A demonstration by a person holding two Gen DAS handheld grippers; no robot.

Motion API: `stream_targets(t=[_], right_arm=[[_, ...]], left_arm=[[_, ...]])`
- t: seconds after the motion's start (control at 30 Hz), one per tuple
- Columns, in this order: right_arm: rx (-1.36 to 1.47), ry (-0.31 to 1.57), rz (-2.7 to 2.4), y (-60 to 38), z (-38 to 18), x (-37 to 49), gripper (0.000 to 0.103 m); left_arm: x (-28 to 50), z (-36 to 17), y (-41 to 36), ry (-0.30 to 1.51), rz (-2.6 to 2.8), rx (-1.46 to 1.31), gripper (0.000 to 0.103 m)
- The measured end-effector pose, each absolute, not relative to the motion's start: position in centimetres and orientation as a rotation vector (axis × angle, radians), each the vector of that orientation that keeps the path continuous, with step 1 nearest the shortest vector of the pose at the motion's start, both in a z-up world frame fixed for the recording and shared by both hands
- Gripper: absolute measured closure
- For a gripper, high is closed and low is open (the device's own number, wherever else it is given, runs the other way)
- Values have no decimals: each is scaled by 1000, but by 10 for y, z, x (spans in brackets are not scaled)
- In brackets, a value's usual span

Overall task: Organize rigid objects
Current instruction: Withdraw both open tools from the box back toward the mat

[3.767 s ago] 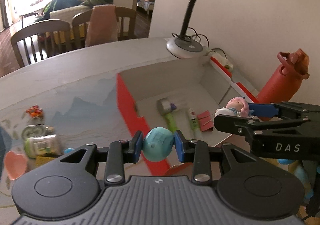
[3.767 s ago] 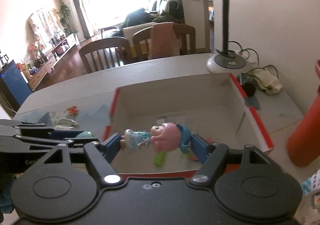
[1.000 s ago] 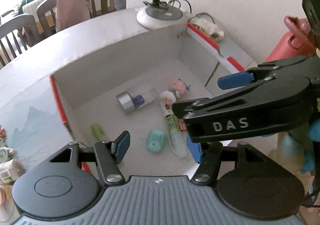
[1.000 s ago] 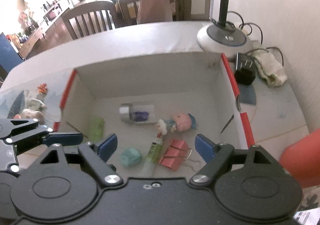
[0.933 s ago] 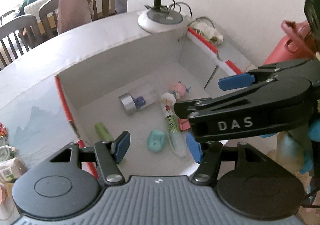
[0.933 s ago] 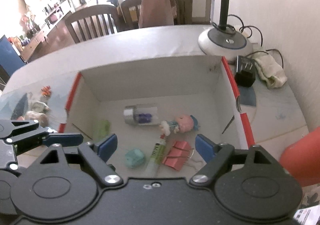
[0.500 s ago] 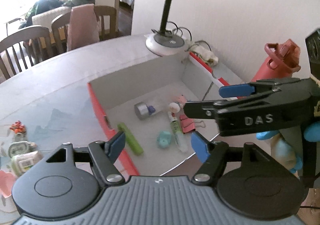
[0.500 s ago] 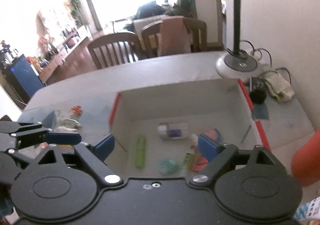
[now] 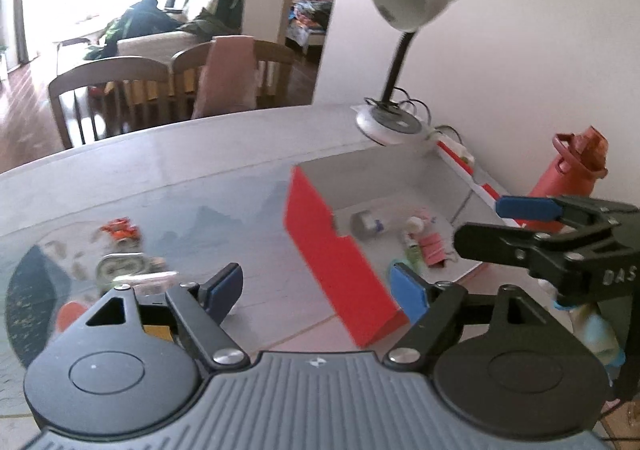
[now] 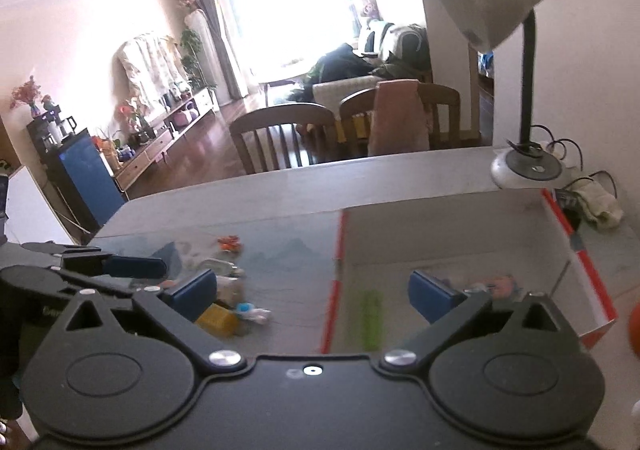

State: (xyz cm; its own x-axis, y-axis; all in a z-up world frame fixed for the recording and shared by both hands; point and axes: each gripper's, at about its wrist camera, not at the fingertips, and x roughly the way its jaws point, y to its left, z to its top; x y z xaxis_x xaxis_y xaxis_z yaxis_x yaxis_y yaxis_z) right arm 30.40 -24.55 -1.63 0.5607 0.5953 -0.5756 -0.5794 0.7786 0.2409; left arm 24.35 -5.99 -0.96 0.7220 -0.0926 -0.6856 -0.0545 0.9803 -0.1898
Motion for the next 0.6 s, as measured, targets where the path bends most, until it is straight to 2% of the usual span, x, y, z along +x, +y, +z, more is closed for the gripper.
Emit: stream_targets(t=[0.37, 0.47, 0.6], right_arm=[[-28, 645, 714, -177, -32, 262, 1], [-39, 648, 729, -161, -39, 254, 1], [-51, 672, 740, -137, -47, 250, 1]], left_arm=[[202, -17, 21, 743, 47, -274, 16], [197, -24, 41, 740, 79, -278, 1], [190, -36, 66, 727, 125, -262, 0]])
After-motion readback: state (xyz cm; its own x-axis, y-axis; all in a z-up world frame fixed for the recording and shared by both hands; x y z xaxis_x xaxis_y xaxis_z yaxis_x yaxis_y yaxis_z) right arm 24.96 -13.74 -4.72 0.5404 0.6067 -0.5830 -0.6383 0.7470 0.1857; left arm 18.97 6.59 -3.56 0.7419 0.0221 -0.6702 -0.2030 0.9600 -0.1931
